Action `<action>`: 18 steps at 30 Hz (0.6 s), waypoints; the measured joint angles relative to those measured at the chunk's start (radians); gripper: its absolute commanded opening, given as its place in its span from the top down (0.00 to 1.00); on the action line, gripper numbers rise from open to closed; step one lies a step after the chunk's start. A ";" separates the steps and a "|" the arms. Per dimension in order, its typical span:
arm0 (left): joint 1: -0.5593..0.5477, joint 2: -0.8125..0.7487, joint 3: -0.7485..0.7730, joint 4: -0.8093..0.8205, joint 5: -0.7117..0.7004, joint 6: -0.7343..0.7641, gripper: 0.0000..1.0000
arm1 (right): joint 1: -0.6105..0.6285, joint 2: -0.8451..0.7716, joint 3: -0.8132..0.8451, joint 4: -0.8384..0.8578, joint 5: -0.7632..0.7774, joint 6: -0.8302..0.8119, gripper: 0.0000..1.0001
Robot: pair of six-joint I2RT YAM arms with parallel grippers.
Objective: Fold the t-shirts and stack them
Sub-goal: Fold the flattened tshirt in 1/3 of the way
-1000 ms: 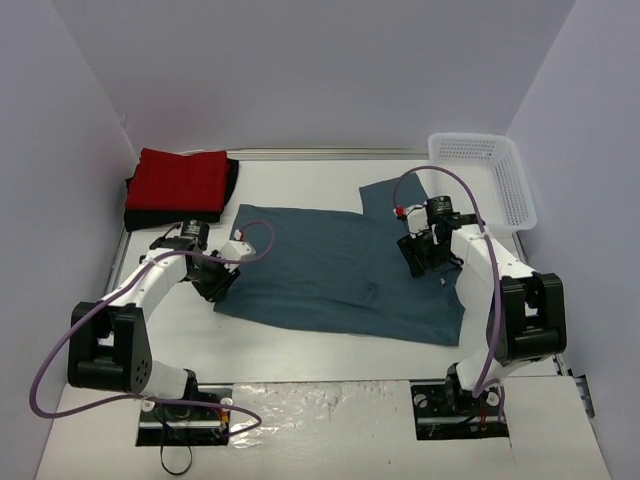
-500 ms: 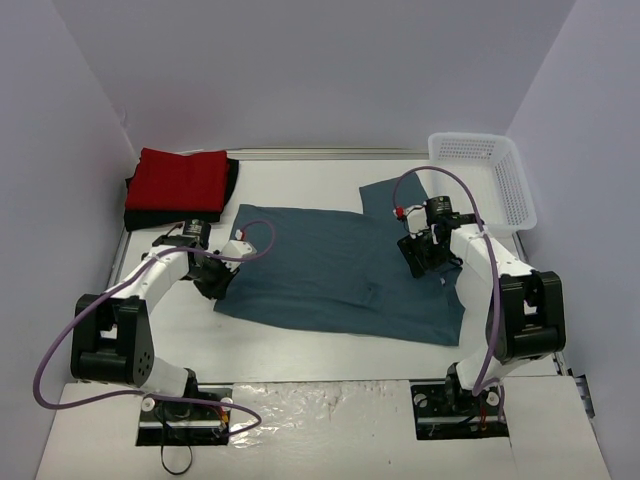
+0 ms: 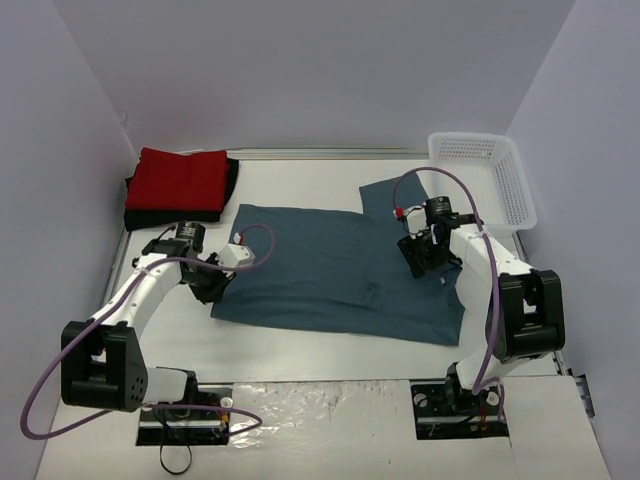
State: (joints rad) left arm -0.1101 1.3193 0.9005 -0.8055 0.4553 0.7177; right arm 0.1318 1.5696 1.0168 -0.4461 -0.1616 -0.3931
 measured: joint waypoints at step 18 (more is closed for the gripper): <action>0.000 -0.027 -0.067 -0.045 -0.032 0.060 0.98 | 0.001 0.003 -0.002 0.002 0.010 0.000 0.46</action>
State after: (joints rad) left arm -0.1101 1.2922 0.8337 -0.8509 0.4232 0.7773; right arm 0.1326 1.5723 1.0145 -0.4442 -0.1520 -0.3931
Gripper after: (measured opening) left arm 0.032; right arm 0.540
